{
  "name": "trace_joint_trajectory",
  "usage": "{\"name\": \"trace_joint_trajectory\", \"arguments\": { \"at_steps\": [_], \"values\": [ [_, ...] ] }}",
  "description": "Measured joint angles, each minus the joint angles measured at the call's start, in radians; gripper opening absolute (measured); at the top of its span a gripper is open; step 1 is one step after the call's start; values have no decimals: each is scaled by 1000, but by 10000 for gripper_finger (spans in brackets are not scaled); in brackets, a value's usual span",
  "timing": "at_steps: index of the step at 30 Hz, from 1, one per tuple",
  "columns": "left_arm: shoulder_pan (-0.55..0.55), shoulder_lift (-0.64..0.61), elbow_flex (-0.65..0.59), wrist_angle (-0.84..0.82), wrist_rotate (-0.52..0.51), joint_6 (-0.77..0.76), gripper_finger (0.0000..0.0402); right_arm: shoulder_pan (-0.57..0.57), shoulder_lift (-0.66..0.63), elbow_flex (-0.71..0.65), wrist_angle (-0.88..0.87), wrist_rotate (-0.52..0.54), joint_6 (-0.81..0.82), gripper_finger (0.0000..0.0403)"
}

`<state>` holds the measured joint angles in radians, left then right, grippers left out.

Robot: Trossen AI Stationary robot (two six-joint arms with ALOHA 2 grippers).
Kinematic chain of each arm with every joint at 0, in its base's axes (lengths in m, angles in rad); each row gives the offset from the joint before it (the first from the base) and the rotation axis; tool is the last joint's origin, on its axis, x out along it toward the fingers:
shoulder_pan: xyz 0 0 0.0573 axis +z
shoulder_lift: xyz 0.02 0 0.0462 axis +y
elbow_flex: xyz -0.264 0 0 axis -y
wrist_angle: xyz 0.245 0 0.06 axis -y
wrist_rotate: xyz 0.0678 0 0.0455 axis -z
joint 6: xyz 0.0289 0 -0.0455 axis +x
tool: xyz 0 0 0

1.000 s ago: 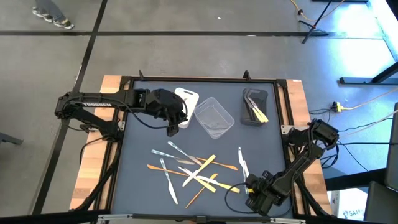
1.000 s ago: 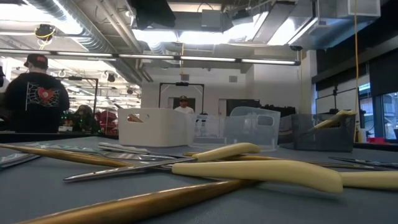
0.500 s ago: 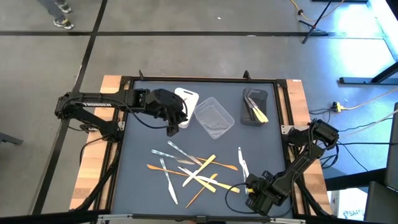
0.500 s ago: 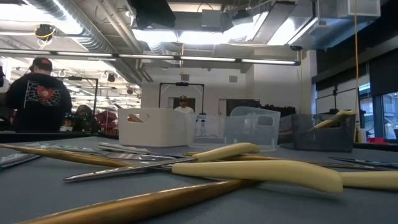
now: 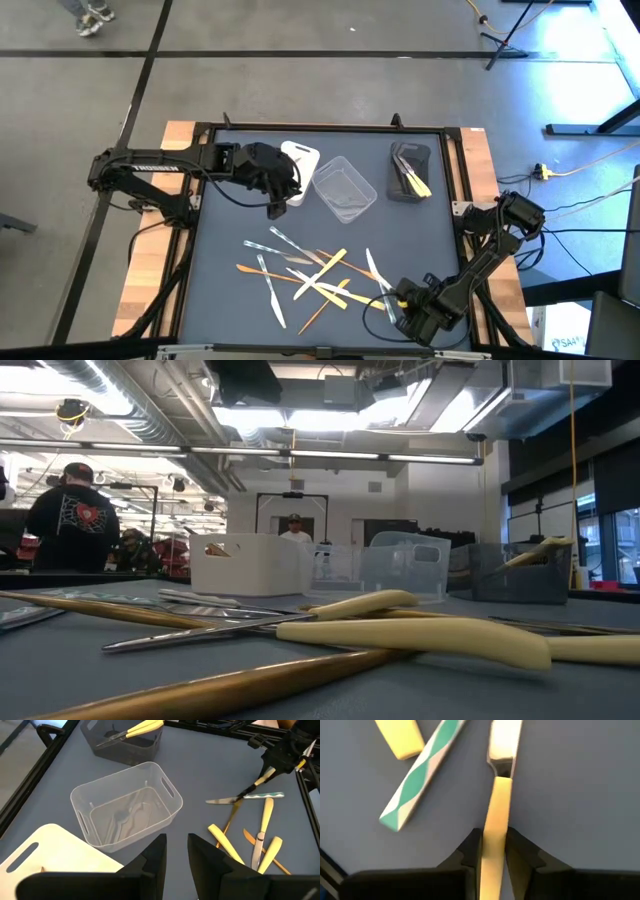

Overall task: Sort silverware by color (type)
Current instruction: Put the yellow knife into the black bin

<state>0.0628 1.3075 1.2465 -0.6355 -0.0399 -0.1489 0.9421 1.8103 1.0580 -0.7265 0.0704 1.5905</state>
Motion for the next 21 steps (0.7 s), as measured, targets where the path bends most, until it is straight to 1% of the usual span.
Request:
{"name": "trace_joint_trajectory", "arguments": {
  "at_steps": [5,12,17,21],
  "values": [
    [0,-17,0,-24,0,3,73,0,0,0,-3,0,26,34],
    [-9,-98,0,-115,1,3,73,-1,-9,2,-10,0,29,32],
    [-51,-161,-5,-169,4,-5,73,-8,-39,-3,-70,8,30,32],
    [-93,-208,-61,-172,4,-53,73,-20,-72,-1,-119,4,30,32]
  ]
}}
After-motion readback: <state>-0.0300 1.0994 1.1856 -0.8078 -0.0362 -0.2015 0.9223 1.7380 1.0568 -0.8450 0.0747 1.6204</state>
